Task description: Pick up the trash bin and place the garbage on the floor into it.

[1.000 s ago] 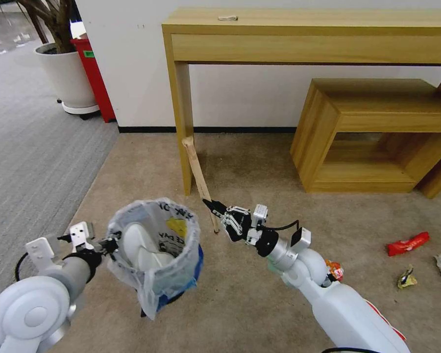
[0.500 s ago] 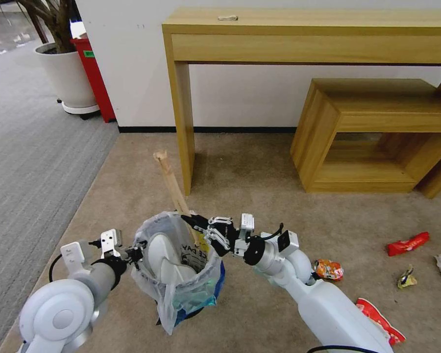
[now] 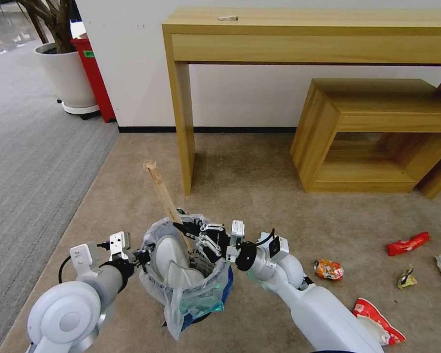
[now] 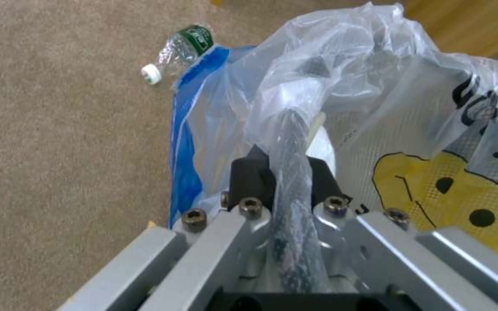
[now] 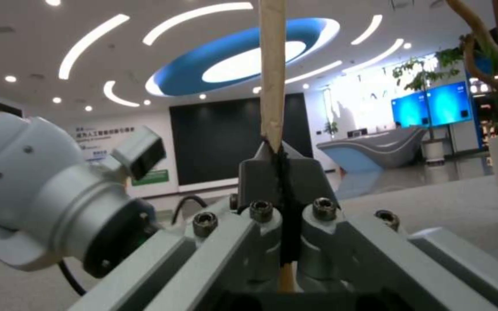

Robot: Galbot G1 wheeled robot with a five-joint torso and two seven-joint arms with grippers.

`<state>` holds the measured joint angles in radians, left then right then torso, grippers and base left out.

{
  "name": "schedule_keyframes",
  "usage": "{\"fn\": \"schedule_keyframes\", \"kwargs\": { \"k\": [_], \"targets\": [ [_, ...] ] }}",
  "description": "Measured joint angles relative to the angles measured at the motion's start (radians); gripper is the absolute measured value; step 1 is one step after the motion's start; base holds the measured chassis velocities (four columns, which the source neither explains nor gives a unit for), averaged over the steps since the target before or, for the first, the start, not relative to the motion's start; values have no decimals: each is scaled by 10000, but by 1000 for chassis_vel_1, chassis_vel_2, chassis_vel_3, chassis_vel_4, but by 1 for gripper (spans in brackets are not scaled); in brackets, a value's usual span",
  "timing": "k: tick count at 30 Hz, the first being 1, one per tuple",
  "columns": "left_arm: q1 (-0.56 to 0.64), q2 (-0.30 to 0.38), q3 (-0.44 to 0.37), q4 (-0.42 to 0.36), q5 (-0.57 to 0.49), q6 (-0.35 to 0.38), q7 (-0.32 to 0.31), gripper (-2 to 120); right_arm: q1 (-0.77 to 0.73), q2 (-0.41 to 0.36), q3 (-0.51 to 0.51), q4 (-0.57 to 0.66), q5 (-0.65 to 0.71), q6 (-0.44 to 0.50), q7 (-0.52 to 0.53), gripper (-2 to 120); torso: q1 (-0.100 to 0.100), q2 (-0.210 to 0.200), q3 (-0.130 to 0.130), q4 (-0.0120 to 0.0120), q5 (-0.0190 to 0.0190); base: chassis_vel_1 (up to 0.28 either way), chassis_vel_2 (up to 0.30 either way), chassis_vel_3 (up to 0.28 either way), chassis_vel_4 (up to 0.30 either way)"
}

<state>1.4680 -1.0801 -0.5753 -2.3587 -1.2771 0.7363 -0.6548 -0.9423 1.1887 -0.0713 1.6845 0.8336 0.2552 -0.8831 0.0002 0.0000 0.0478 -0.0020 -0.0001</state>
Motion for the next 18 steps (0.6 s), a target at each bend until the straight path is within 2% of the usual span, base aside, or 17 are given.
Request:
{"fn": "schedule_keyframes", "kwargs": {
  "k": [11, 13, 15, 16, 17, 18],
  "targets": [
    [473, 177, -127, -519, -15, 0, -42, 2, 170, 36, 84, -361, -20, 141, -3, 0, 0, 0, 0, 0, 0, 0, 0, 0, 0],
    [517, 167, -120, -554, 4, -1, -43, 2, 170, 17, 155, -365, -20, 153, 13, 8, 0, 0, 0, 0, 1, 0, 0, 0, 0],
    [517, 167, -120, -555, 5, -1, -43, 2, 171, 15, 160, -365, -21, 155, 14, 10, 0, 0, 0, 0, 1, 0, 0, 0, 0],
    [529, 159, -121, -582, 21, -2, -45, 2, 158, -15, 211, -369, -25, 177, 20, 20, 0, 0, 0, 0, 1, 0, 0, 0, 0],
    [529, 159, -121, -582, 21, -2, -45, 2, 158, -15, 211, -369, -25, 177, 20, 20, 0, 0, 0, 0, 1, 0, 0, 0, 0],
    [529, 157, -133, -596, 21, -3, -45, 2, 135, -49, 245, -369, -28, 192, 14, 25, 0, 0, 0, 0, 1, 0, 0, 0, 0]
  ]
}}
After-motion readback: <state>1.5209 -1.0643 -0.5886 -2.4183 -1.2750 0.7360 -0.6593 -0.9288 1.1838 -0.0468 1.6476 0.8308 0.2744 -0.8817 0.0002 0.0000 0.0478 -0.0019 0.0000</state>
